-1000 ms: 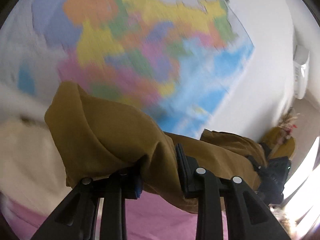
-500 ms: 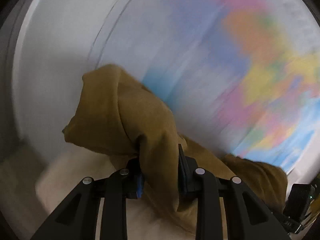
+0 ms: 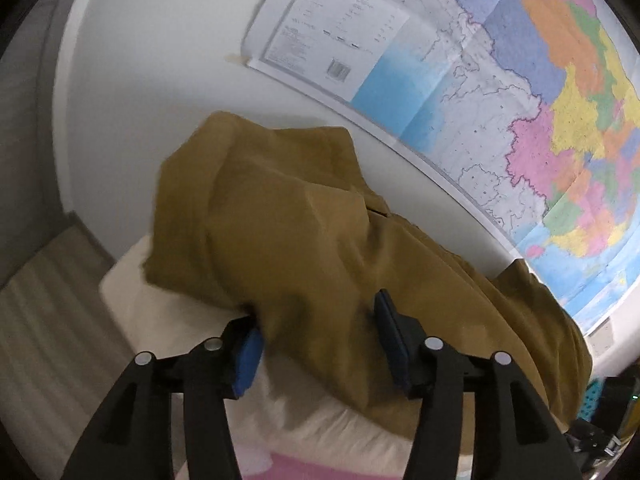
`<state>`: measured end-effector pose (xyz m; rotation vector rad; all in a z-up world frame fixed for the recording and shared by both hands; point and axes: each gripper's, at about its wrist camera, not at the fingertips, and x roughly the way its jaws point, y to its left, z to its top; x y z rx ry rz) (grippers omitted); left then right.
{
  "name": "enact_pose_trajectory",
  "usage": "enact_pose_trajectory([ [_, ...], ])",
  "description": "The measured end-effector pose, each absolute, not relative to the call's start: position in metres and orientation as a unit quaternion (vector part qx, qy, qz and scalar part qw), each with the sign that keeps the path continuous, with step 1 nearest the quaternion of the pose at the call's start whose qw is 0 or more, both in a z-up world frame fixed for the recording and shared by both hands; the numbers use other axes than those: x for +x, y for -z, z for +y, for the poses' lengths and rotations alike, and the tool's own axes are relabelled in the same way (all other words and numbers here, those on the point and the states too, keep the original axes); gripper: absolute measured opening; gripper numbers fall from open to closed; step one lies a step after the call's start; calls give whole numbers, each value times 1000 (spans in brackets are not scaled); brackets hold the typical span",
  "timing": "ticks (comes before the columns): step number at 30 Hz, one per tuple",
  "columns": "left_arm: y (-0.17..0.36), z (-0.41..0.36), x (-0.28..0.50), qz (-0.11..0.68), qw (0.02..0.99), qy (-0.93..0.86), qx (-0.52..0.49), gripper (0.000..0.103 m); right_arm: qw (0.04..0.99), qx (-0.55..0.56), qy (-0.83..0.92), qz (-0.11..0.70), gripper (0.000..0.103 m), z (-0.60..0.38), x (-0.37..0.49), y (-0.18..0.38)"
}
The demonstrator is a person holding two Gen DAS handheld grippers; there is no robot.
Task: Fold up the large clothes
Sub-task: 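Lift the shirt bundle with both grippers and carry it toward the cream pillow, then lay the shirt bundle on the cream pillow and open both grippers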
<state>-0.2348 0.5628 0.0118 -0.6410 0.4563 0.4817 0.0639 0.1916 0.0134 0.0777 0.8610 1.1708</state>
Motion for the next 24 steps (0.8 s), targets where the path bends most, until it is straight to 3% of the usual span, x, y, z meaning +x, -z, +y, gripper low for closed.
enact_pose_trajectory([
  [1,-15,557,-238,221,896,-246,-296,63,762,21,-525,379,69,182,61,-20],
  [3,-23,540,-252,216,899,-285,-254,65,790,6,-503,352,60,167,57,-33],
  [9,-49,501,-274,178,928,-250,-210,71,814,-29,-478,330,62,185,64,-31],
  [10,-50,497,-269,180,931,-244,-203,72,813,-46,-482,325,46,193,59,-24],
  [11,-50,493,-261,188,933,-235,-196,72,807,-60,-490,325,17,201,60,-21],
  [13,-45,489,-243,207,932,-229,-188,72,806,-42,-488,333,7,192,74,-11],
  [17,-22,500,-217,244,918,-237,-203,69,775,77,-474,411,4,160,105,31],
  [21,-12,500,-212,251,916,-246,-195,69,770,42,-455,445,4,165,93,57],
  [24,-14,496,-215,253,909,-266,-195,67,791,33,-443,420,17,156,83,33],
])
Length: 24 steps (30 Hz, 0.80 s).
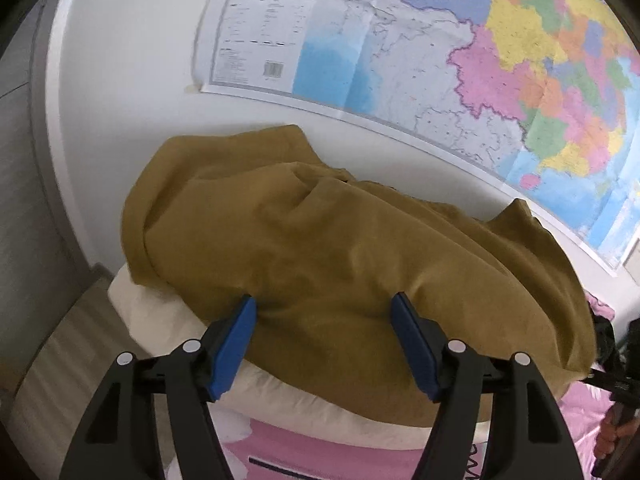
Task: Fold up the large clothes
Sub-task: 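Lay the shirt bundle on the cream pillow and open both grippers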
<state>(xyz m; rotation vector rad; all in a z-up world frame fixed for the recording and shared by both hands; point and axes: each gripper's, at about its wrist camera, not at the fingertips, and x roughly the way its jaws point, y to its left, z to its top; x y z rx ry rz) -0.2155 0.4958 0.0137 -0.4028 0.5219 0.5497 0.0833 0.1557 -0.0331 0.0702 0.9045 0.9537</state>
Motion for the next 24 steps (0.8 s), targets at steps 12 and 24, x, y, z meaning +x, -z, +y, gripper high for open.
enact_pose_trajectory([
  [12,-40,424,-220,212,939,-238,-131,77,826,-137,-485,252,44,228,9,-22],
  [24,-2,403,-194,267,924,-251,-112,79,819,-129,-476,294,50,234,23,24],
])
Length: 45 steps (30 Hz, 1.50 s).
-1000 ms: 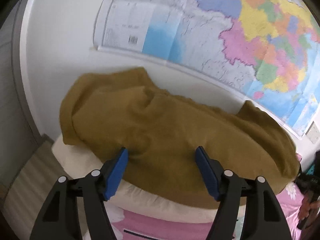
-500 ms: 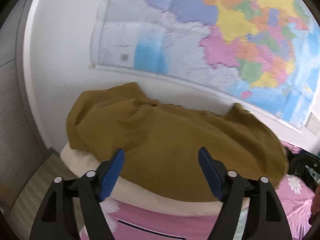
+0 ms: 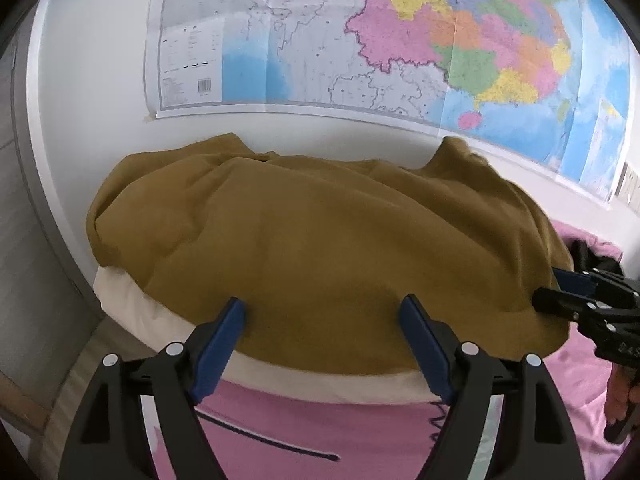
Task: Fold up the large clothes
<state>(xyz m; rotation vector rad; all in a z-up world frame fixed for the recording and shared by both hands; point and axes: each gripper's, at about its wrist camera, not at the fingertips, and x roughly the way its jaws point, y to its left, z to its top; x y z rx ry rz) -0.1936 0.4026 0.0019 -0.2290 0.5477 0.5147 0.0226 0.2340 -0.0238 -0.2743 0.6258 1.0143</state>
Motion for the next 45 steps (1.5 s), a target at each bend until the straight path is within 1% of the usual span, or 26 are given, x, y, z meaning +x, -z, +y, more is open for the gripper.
enact_pose_trajectory([
  [1,-3,400,-196,265,924,-253,-115,81,820,-123,-478,289,56,230,17,21],
  [2,-3,397,-197,263,923,-256,-116,82,822,-120,-480,284,58,228,15,19],
  [3,-2,393,-200,260,922,-262,-117,87,822,-118,-482,278,61,226,10,17],
  [4,-2,390,-200,258,922,-264,-116,91,824,-119,-481,275,73,225,6,16],
  [5,-2,386,-201,258,921,-269,-114,93,825,-119,-479,274,85,226,4,17],
  [6,-1,381,-202,261,920,-272,-111,97,826,-120,-480,270,87,224,0,17],
  [7,-1,377,-202,262,920,-270,-109,97,826,-124,-480,268,86,224,-3,18],
  [15,2,337,-215,250,922,-280,-96,97,832,-129,-474,258,86,217,-16,21],
  [19,2,329,-220,250,916,-300,-97,97,834,-132,-471,253,90,212,-24,23],
  [21,3,324,-224,252,911,-312,-98,97,835,-130,-470,254,94,208,-28,25],
  [22,4,322,-225,252,909,-316,-101,97,838,-130,-466,253,98,206,-30,26],
  [34,16,294,-248,263,891,-348,-127,97,835,-130,-467,260,97,180,-63,43],
  [45,15,269,-259,250,889,-367,-112,97,835,-125,-470,259,97,164,-79,43],
])
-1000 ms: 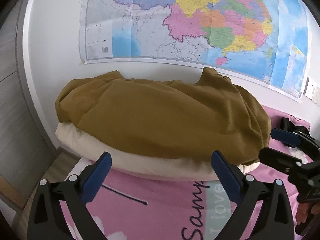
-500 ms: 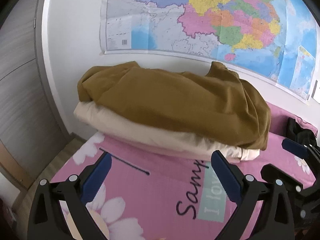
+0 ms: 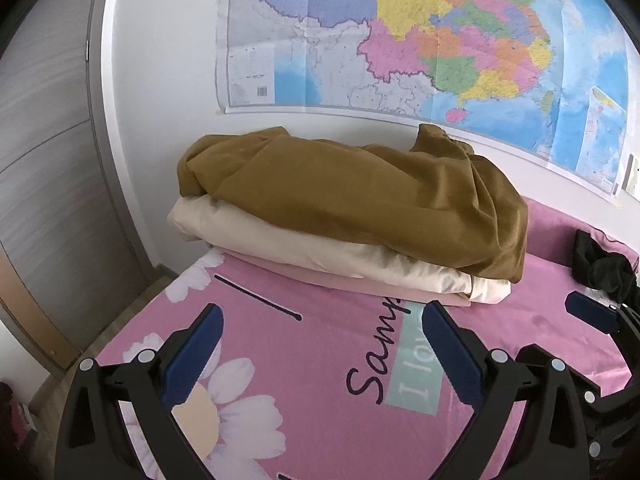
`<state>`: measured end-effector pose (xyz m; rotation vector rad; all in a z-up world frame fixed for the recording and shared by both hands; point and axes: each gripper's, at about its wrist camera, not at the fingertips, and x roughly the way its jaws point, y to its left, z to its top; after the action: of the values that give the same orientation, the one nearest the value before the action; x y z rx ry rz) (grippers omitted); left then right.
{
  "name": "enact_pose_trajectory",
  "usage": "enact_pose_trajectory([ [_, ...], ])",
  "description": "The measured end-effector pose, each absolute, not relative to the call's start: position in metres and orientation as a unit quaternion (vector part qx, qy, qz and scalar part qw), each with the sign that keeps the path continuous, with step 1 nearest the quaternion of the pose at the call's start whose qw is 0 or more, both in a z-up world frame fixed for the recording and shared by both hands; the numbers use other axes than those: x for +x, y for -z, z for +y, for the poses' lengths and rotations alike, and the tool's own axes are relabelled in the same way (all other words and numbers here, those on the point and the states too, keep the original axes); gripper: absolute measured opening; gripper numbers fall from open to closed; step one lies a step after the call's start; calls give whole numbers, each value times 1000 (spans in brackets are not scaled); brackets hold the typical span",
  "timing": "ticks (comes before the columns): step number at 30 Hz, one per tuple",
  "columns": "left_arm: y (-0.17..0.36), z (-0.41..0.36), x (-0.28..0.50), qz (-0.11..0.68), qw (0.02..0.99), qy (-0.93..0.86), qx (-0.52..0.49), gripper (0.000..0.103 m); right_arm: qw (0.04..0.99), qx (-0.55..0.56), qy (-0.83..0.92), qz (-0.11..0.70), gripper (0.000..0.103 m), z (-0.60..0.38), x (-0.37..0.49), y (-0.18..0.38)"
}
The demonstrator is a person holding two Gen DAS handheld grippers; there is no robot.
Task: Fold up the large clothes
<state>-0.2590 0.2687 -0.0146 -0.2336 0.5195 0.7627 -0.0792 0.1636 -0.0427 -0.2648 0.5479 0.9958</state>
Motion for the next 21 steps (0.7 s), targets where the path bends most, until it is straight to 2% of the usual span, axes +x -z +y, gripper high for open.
enact_pose_trajectory([
  [21,9,244,-271,243,894,-361,-104,97,840,-117,-466,251,97,149,-92,38],
])
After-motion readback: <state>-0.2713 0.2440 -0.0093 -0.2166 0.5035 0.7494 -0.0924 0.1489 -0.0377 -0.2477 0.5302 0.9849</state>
